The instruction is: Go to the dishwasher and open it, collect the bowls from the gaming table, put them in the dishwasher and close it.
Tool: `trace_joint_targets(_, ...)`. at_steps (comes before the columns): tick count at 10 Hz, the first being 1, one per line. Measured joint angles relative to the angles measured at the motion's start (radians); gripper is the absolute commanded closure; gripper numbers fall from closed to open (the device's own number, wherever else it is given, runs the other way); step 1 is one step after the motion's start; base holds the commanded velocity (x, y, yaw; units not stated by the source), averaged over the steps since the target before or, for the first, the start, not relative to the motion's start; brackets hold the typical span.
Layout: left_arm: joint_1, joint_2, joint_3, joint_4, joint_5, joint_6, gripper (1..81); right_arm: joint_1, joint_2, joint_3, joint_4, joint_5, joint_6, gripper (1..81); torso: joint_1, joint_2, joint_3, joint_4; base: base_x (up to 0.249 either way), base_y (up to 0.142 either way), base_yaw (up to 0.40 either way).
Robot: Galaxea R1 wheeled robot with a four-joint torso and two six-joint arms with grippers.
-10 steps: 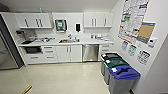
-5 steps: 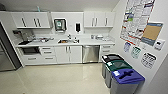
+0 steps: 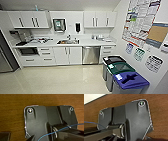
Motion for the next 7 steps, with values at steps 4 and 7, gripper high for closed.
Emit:
trace_joint_targets(4, -0.002, 0.000, 0.000, 0.000, 0.000, 0.000, 1.0, 0.003, 0.000, 0.000, 0.000, 0.000, 0.000, 1.0, 0.000, 0.001, 0.000, 0.000, 0.140, 0.000, 0.000)
trace_joint_targets(7, -0.002, 0.000, 0.000, 0.000, 0.000, 0.000, 1.0, 0.000, 0.000, 0.000, 0.000, -0.001, 0.000, 1.0, 0.000, 0.001, 0.000, 0.000, 0.119, 0.000, 0.000)
